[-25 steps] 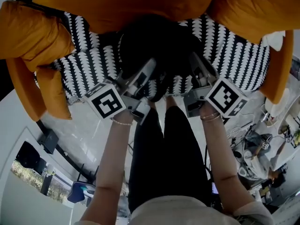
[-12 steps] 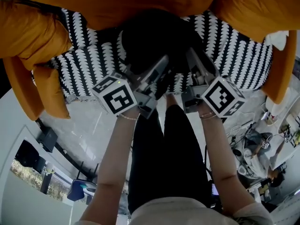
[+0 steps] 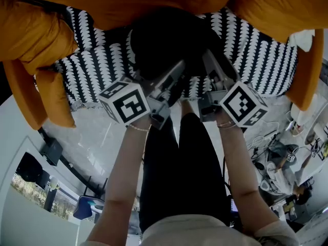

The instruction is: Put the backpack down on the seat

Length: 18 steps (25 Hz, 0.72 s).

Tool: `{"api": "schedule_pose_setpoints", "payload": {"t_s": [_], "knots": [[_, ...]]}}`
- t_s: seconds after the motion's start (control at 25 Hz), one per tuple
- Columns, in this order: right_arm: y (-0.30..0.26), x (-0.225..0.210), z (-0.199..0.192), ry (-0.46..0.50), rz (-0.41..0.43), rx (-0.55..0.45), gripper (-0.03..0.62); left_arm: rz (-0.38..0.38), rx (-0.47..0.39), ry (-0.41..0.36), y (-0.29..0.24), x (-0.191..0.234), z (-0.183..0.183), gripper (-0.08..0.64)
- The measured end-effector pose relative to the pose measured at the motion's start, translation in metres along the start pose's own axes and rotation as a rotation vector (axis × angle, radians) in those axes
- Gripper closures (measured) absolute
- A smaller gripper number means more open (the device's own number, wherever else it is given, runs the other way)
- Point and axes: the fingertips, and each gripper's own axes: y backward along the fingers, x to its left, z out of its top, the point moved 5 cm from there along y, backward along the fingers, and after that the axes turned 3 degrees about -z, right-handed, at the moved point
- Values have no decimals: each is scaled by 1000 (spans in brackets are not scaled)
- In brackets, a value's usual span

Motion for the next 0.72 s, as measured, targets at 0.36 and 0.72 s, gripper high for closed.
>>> {"api": "schedule_pose_setpoints", "payload": {"t_s": [0.36, 0.72], "knots": [[14, -11, 4, -4, 29, -1, 342, 145, 11, -72, 2, -4, -14, 194], [37, -14, -6, -30, 80, 16, 342, 173, -8, -63, 24, -12, -32, 179]]}}
